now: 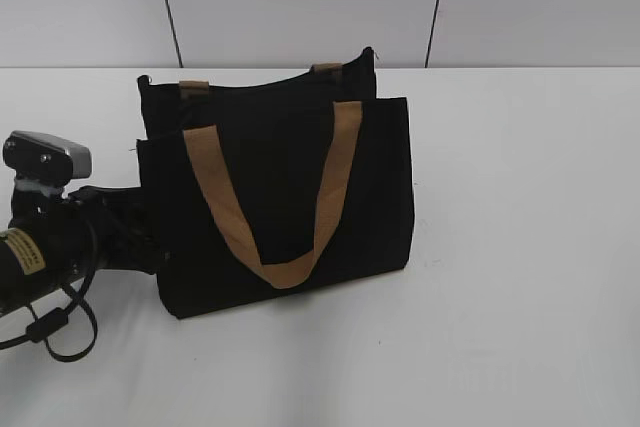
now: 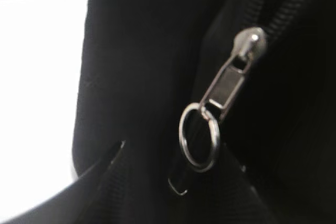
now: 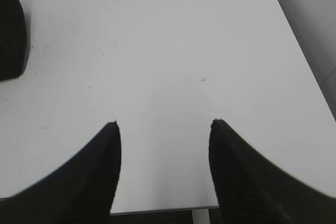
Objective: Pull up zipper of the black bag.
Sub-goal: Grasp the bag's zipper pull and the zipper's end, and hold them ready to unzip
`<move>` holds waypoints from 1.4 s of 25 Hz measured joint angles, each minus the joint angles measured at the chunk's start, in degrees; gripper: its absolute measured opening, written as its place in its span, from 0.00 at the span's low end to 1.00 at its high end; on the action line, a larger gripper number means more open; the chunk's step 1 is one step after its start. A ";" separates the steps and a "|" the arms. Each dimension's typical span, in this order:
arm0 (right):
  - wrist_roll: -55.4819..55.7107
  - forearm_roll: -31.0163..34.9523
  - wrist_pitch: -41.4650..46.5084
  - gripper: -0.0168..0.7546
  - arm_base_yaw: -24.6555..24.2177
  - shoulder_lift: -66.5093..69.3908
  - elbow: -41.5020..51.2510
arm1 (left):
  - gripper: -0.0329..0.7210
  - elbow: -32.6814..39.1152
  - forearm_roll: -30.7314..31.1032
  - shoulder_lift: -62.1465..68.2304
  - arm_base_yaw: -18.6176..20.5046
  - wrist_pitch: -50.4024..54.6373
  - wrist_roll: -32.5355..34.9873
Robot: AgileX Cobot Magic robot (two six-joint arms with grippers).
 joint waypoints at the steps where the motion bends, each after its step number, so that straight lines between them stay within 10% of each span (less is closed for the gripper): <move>1: 0.00 0.00 0.00 0.57 0.00 0.00 0.00 | 0.56 -0.24 0.19 0.25 0.00 -0.06 -0.17; 12: 0.00 0.00 0.00 0.57 0.00 0.00 0.00 | 0.07 -0.52 1.00 0.64 0.00 0.54 -0.62; 35: 0.00 0.00 0.00 0.57 0.00 0.00 0.00 | 0.05 -0.27 -6.03 -32.73 0.00 15.29 -0.67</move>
